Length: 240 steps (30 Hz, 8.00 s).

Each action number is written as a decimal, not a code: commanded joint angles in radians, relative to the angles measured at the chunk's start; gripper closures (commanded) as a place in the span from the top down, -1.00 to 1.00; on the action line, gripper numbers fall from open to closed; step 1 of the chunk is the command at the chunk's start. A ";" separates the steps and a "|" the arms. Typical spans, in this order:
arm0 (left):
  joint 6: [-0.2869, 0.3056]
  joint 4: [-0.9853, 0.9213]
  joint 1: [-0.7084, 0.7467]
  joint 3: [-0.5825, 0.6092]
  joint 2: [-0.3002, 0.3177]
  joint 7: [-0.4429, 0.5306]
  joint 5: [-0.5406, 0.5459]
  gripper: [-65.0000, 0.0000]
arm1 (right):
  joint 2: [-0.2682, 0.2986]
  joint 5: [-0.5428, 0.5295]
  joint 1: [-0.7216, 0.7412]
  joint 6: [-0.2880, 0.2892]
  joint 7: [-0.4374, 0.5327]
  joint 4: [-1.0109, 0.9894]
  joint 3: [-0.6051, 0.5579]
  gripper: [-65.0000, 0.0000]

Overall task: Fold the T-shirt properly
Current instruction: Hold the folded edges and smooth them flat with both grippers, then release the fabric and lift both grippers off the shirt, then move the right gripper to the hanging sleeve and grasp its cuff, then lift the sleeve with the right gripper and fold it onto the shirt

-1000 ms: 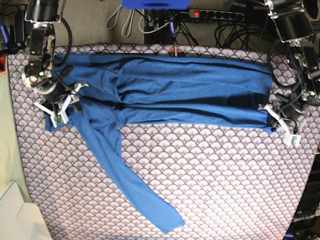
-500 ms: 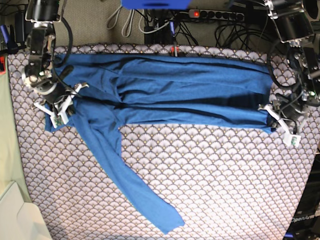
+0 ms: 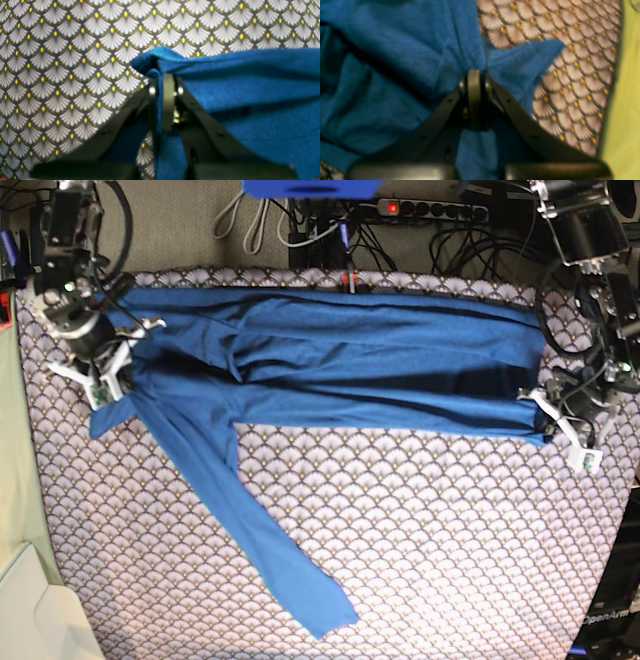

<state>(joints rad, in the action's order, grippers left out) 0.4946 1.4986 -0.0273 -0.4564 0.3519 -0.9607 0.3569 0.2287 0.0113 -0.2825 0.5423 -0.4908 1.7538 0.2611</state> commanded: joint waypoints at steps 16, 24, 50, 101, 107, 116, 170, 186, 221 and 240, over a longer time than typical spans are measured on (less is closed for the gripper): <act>0.002 0.013 0.010 -0.011 0.045 0.013 0.009 -0.98 | -0.038 -0.012 -0.106 -0.003 0.024 0.100 0.040 -0.95; 0.002 0.015 0.051 -0.011 0.045 0.010 0.009 -0.98 | -0.032 -0.012 -0.119 -0.003 0.022 0.102 0.040 -0.95; 0.002 -0.088 0.071 -0.005 0.037 0.035 0.018 -0.98 | -0.036 -0.012 -0.180 0.002 0.024 0.067 0.033 -0.95; 0.002 -0.091 0.046 0.094 0.075 0.038 0.011 0.47 | -0.056 -0.017 -0.067 0.065 0.020 0.116 0.292 0.24; 0.002 -0.094 0.046 0.094 0.078 0.038 0.011 0.47 | -0.051 -0.015 0.058 0.065 0.019 0.113 0.217 0.25; 0.002 -0.091 0.046 0.005 0.082 0.038 0.018 0.47 | -0.024 -0.014 0.490 0.065 -0.179 -0.205 -0.084 0.25; 0.002 -0.089 0.002 -0.005 0.080 0.038 0.020 0.47 | -0.082 -0.012 0.948 0.058 0.272 -1.233 -0.167 0.23; 0.003 -0.089 0.000 -0.264 0.025 0.038 0.020 0.48 | -0.104 -0.012 0.932 0.060 0.248 -1.155 -0.168 -0.95; 0.003 0.038 0.094 -0.269 0.031 0.036 0.143 0.48 | -0.386 -0.014 0.242 0.060 -0.078 -0.237 -0.549 -0.95; 0.003 0.040 0.100 -0.264 0.025 0.036 0.143 0.48 | -0.386 -0.015 0.167 0.060 -0.078 -0.216 -0.659 -0.95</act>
<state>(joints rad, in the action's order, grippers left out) 0.4980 1.5204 0.0830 -0.7162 0.3569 -0.9417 0.4847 -0.1467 0.0158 -0.1230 0.5980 -0.5915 1.5188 -0.3950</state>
